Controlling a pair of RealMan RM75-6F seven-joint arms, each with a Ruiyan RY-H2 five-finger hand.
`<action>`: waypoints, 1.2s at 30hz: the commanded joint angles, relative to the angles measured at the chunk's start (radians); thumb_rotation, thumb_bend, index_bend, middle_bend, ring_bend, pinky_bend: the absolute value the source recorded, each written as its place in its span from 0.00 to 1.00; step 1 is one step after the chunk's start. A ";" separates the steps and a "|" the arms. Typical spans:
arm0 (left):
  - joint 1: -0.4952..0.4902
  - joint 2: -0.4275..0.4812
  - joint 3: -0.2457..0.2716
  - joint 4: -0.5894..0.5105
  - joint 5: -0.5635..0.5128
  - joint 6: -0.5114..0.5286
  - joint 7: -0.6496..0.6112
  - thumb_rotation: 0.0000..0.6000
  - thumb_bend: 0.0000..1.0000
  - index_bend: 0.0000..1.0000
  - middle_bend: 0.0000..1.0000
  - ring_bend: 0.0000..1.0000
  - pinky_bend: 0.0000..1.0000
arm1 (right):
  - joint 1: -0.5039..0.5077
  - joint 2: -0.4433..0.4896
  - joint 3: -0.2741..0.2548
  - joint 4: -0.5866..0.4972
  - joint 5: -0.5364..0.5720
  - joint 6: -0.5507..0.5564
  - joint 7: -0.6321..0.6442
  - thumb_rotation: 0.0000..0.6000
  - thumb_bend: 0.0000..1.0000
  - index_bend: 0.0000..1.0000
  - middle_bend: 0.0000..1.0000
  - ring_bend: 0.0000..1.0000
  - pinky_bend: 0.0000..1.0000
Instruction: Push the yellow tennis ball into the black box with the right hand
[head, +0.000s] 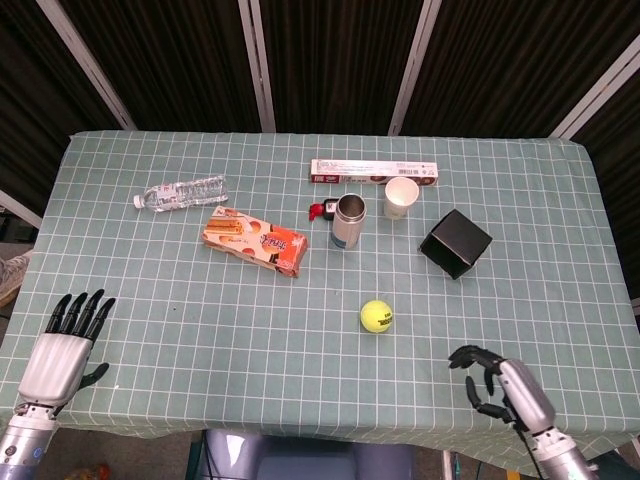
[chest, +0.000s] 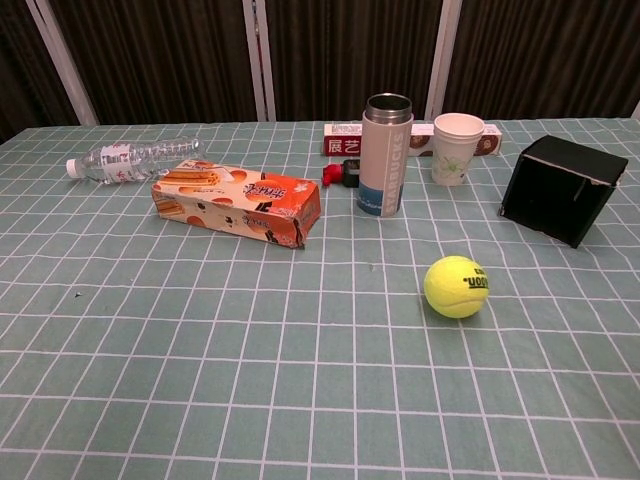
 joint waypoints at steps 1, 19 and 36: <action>-0.001 0.001 0.000 -0.002 -0.005 -0.007 0.003 1.00 0.12 0.00 0.00 0.00 0.00 | 0.130 0.005 -0.052 -0.187 0.084 -0.223 0.202 1.00 0.68 0.43 0.39 0.43 0.76; -0.011 0.004 -0.028 -0.007 -0.064 -0.026 0.002 1.00 0.12 0.00 0.00 0.00 0.00 | 0.225 -0.182 0.096 -0.188 0.431 -0.479 0.383 1.00 0.73 0.16 0.29 0.32 0.68; -0.011 -0.006 -0.052 -0.006 -0.107 -0.016 0.011 1.00 0.11 0.00 0.00 0.00 0.00 | 0.255 -0.275 0.172 -0.042 0.445 -0.567 0.521 1.00 0.73 0.15 0.28 0.31 0.62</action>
